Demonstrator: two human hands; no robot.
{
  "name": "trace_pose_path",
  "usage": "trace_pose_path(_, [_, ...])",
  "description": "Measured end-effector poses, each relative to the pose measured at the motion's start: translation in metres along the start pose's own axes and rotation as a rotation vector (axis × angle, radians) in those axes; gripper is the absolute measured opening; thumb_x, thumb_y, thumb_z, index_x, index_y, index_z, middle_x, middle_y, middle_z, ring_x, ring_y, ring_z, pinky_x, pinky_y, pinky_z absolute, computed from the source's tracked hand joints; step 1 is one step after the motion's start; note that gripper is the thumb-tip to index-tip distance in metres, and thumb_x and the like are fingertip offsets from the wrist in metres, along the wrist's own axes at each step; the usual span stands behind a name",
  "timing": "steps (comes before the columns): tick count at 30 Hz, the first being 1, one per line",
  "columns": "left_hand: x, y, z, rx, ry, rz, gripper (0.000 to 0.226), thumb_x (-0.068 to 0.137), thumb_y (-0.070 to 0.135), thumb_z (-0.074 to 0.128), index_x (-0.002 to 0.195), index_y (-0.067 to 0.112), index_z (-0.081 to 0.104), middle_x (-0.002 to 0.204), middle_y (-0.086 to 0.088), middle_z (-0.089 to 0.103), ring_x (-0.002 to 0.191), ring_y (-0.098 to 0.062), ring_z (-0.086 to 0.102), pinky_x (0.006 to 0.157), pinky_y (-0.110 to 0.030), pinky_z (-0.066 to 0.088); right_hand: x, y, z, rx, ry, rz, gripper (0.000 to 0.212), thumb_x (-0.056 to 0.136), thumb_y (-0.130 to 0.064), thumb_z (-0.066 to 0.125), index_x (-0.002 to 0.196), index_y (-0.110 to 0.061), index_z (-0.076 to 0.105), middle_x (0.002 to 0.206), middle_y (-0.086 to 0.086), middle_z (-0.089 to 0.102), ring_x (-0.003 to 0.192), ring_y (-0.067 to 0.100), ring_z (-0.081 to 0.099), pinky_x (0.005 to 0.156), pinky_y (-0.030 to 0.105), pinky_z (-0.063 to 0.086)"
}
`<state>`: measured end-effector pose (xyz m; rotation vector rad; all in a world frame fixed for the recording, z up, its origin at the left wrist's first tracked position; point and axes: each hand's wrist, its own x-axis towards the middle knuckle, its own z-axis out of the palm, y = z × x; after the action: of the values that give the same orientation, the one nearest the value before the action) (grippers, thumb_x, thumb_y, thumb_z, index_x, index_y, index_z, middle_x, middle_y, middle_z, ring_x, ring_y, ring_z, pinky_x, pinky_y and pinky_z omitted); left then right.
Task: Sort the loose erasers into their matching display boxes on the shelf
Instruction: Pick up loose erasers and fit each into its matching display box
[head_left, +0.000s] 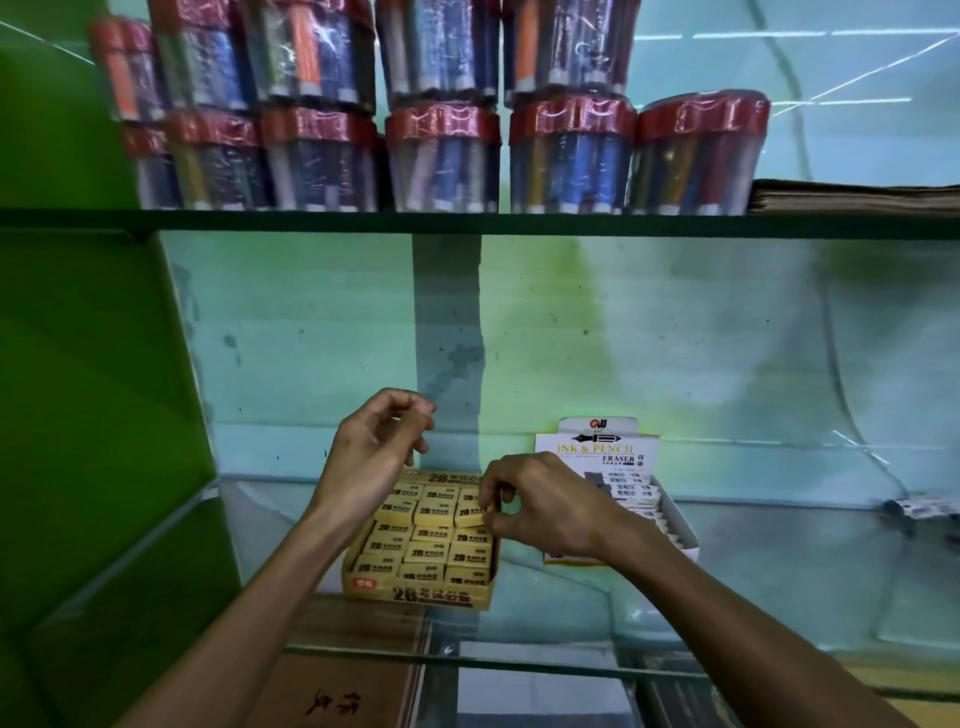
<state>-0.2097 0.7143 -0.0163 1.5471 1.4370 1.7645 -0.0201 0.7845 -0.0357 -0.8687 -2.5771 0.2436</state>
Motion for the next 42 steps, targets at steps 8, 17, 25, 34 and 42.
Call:
trace_pose_path(8, [0.001,0.002,0.012,-0.025,-0.018,0.021,0.013,0.096,0.027,0.058,0.095,0.018,0.066,0.085,0.001,0.066,0.069,-0.008,0.060,0.066,-0.023,0.051,-0.003,0.003,-0.003,-0.024,-0.003,-0.009,0.011,0.088,-0.024,0.064,0.098,-0.022,0.066,0.103,-0.005,0.064,0.086,0.004,0.047,0.072,0.018,0.037])
trace_pose_path(17, [-0.006,0.015,0.079,-0.129,-0.151,0.065,0.015,0.097,0.022,0.055,0.097,0.011,0.065,0.080,-0.002,0.065,0.067,-0.012,0.059,0.061,-0.025,0.049,-0.076,0.050,-0.042,0.008,0.228,0.090,0.008,0.090,-0.018,0.061,0.089,-0.020,0.068,0.089,-0.008,0.068,0.081,0.006,0.054,0.072,0.018,0.040])
trace_pose_path(25, [-0.013,0.025,0.166,-0.183,-0.356,0.080,0.011,0.097,0.017,0.056,0.095,0.011,0.065,0.078,-0.001,0.066,0.065,-0.016,0.059,0.061,-0.024,0.049,-0.160,0.110,-0.073,-0.042,0.346,0.261,0.005,0.092,-0.024,0.061,0.091,-0.028,0.064,0.091,-0.018,0.064,0.088,0.000,0.052,0.072,0.005,0.035])
trace_pose_path(34, [-0.030,0.031,0.277,0.025,-0.653,0.189,0.005,0.094,0.025,0.063,0.090,0.027,0.066,0.083,0.009,0.068,0.068,-0.013,0.065,0.062,-0.021,0.049,-0.233,0.205,-0.129,-0.209,0.487,0.526,0.011,0.085,-0.014,0.066,0.094,-0.021,0.068,0.090,-0.002,0.066,0.082,0.017,0.062,0.077,0.031,0.047])
trace_pose_path(42, [-0.045,0.035,0.344,0.199,-0.798,0.258,0.007,0.093,0.028,0.063,0.094,0.023,0.068,0.087,0.013,0.066,0.062,0.004,0.053,0.061,-0.008,0.040,-0.248,0.255,-0.163,-0.428,0.261,0.683,0.032,0.090,-0.013,0.059,0.122,-0.018,0.062,0.124,0.006,0.062,0.117,0.028,0.053,0.092,0.035,0.044])
